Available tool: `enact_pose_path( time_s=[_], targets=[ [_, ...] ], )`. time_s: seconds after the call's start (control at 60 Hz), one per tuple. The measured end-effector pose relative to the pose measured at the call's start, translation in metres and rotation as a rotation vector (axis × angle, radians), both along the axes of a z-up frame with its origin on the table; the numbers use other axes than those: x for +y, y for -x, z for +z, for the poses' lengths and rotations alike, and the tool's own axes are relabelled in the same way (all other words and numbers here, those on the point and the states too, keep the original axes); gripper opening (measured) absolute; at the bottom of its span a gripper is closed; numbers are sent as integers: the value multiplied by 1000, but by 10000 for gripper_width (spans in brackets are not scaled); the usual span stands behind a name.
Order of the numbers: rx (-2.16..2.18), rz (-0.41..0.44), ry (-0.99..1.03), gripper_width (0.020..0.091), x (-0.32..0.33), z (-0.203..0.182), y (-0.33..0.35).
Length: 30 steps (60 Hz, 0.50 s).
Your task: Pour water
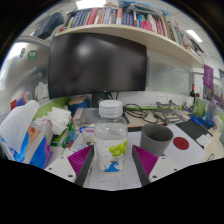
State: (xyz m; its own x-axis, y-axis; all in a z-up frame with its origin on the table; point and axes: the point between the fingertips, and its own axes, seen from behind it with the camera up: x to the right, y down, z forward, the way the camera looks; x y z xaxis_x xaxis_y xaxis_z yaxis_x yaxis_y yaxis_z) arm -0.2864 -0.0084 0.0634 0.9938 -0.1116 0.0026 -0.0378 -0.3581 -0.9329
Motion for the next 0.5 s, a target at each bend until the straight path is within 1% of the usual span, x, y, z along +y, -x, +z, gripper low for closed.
enact_pose_path(
  time_s=[0.067,0.1,0.133,0.15,0.167,0.217,0.233,0.35,0.367,0.45,0.5],
  targets=[
    [12,9,-29,779,9,3,0],
    [13,-2,-35,784,13,3,-1],
    [8,-3,-37,768,17,0,-4],
    [6,0,-39,749,18,-1,-3],
    [6,4,-42,713,20,0,-2],
    [10,25,-59,540,26,0,3],
    [13,32,-59,521,27,-1,5],
    [14,52,-64,479,33,0,7],
    [15,54,-64,456,33,0,6],
    [24,66,-66,419,34,0,7],
    [44,58,-64,417,33,0,5]
  ],
)
